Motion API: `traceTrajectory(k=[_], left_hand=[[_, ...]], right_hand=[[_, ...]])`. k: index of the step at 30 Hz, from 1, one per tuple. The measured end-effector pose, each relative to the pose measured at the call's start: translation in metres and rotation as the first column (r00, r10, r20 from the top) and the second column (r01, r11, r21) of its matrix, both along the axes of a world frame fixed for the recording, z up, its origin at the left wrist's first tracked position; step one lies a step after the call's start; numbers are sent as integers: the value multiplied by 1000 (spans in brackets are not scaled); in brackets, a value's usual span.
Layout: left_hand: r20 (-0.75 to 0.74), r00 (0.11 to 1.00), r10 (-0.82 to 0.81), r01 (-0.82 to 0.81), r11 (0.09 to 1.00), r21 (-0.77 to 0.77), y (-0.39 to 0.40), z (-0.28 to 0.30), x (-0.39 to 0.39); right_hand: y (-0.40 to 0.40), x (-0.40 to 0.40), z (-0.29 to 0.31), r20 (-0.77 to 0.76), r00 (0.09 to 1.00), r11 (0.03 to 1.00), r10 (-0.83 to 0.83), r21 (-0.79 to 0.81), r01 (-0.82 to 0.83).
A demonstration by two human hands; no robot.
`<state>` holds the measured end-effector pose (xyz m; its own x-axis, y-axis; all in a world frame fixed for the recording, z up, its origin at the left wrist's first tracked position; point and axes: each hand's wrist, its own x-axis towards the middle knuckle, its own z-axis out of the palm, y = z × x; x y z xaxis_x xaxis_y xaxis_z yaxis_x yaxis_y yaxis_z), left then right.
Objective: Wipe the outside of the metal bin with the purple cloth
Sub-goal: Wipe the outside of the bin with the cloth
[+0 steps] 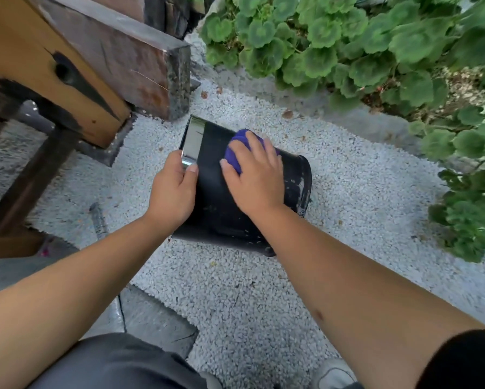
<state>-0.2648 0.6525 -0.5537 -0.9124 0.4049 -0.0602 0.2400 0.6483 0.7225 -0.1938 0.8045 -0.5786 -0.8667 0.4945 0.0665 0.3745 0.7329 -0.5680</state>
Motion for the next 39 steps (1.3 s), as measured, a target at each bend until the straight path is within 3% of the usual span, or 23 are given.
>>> traceTrajectory(k=[10,13,15,17,19,23,29,32,36,39], left_hand=[[17,1000,15,-14,1000,-24,9,5,-3],[19,1000,-5,4,1000,18,8,5,-5],[100,994,-43,31,992,119,11,7,-4],[313,944,-104,-8,942,337,12,12,-2],[400,902,-163,-31,899,437,6,14,-2],[368,909,-195,17,900,436,0,12,-3],[475,868,-143,-107,881,461,-11,2,-8],[473,851,-229,12,908,418,-22,2,-15],[523,762,-382,191,904,382,-50,0,-12],[520,765,-380,232,916,328,-61,-3,0]], right_hand=[[47,21,-21,117,993,999,-30,-24,33],[25,14,-4,54,998,999,27,-40,-25],[-5,3,11,-41,992,993,116,-9,-117],[-31,-8,23,-102,988,992,116,-42,-121],[-38,-12,26,-110,988,992,106,-54,-112],[-27,-3,9,-89,978,981,190,40,-187],[-1,17,-13,1,992,991,129,29,-129],[17,27,-23,41,997,998,67,-3,-67],[33,34,-30,54,999,998,-7,-69,11],[47,34,-32,79,997,995,-17,-94,24]])
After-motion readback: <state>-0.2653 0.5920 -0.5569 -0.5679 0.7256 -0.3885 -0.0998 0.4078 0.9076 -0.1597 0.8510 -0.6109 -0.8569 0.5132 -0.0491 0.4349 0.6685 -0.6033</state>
